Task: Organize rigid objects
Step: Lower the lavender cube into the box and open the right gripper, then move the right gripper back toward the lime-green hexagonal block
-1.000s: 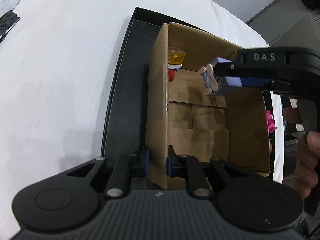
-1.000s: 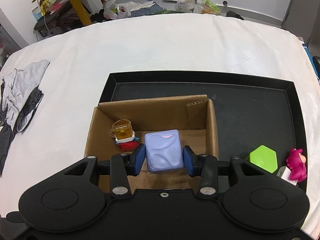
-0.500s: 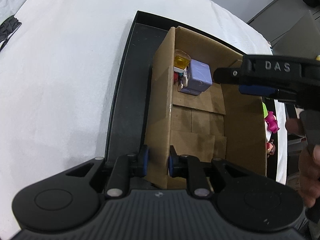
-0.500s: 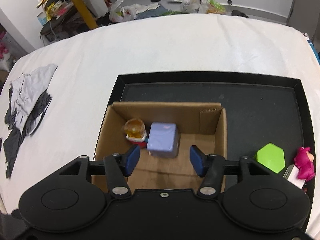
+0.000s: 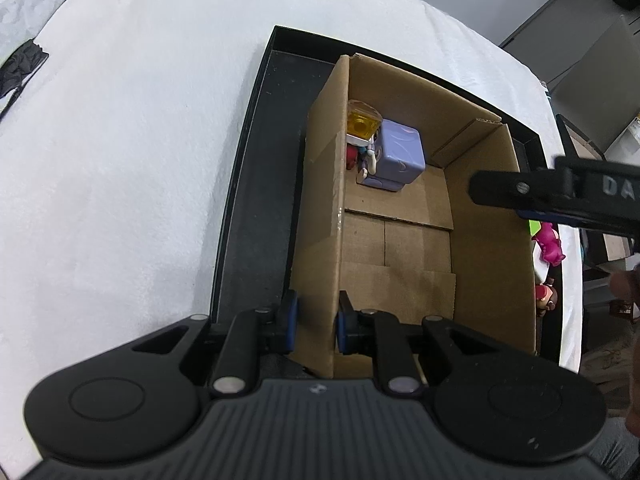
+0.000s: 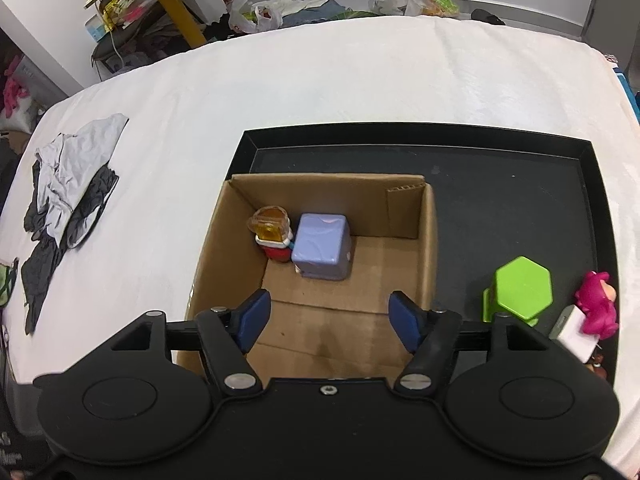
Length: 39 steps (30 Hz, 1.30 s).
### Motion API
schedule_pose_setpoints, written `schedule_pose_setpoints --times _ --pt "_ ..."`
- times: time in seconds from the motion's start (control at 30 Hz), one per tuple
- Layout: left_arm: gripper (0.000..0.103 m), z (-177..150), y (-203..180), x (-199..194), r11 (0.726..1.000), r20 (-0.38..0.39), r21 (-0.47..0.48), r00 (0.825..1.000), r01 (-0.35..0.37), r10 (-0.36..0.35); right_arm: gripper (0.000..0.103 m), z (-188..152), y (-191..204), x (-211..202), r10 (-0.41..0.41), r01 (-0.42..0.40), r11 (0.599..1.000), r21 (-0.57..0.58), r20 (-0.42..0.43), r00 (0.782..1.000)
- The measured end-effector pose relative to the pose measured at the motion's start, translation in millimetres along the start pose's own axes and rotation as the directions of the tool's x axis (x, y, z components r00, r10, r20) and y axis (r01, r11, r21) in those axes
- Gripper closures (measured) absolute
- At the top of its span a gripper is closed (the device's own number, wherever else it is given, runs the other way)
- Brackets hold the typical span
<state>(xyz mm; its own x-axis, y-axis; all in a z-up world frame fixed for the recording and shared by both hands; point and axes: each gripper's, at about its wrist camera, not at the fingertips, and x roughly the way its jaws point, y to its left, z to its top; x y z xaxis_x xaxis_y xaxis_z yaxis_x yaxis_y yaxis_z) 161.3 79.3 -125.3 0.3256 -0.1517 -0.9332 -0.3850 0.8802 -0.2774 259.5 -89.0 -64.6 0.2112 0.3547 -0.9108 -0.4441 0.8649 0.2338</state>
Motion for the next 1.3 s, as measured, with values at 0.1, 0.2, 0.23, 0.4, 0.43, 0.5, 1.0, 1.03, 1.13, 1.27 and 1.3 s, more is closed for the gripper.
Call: schedule_pose_setpoints --times 0.1,0.2,0.23,0.4,0.43,0.5,1.0,1.03,1.13,1.27,1.3 --pt "0.086 -2 -3 -1 1.000 0.000 0.001 1.000 -0.005 0.005 0.034 -3 -6 -7 0.004 -0.004 1.000 0.000 -0.002 1.000" --pt "0.086 -3 -4 0 1.000 -0.003 -0.004 1.000 -0.009 0.009 0.030 -5 -11 -14 0.010 -0.010 1.000 0.000 -0.002 1.000" --pt "0.086 -3 -4 0 1.000 -0.002 -0.003 1.000 -0.012 0.012 0.029 -6 -13 -16 0.012 -0.012 1.000 -0.003 0.000 1.000" --pt "0.086 -4 -9 0 1.000 0.002 0.001 1.000 -0.028 0.028 0.027 -8 -21 -27 0.032 -0.032 0.999 -0.007 0.005 0.999" --pt "0.087 -4 -10 0 1.000 0.003 0.002 1.000 -0.031 0.031 0.026 -8 -23 -28 0.033 -0.033 0.999 -0.008 0.006 0.999" --pt "0.087 -5 -11 0 0.999 0.004 0.000 0.999 -0.036 0.036 0.026 -9 -28 -32 0.035 -0.035 0.999 -0.004 0.008 0.999" --pt "0.088 -9 -17 -1 0.996 0.019 -0.014 0.996 -0.085 0.086 0.000 -30 -74 -52 0.058 -0.059 0.998 0.014 0.047 0.997" --pt "0.088 -10 -17 -2 0.996 0.020 -0.018 0.996 -0.086 0.086 0.000 -32 -77 -54 0.053 -0.054 0.999 0.008 0.056 0.997" --pt "0.088 -11 -18 -2 0.995 0.022 -0.024 0.995 -0.093 0.094 0.000 -37 -88 -57 0.030 -0.031 1.000 0.002 0.069 0.997" --pt "0.088 -13 -20 -2 0.994 0.020 -0.030 0.994 -0.107 0.107 0.000 -43 -108 -59 0.028 -0.031 0.999 0.032 0.074 0.997" --pt "0.088 -13 -21 -2 0.993 0.019 -0.030 0.994 -0.110 0.111 0.000 -44 -112 -60 0.022 -0.025 0.999 0.033 0.074 0.997"
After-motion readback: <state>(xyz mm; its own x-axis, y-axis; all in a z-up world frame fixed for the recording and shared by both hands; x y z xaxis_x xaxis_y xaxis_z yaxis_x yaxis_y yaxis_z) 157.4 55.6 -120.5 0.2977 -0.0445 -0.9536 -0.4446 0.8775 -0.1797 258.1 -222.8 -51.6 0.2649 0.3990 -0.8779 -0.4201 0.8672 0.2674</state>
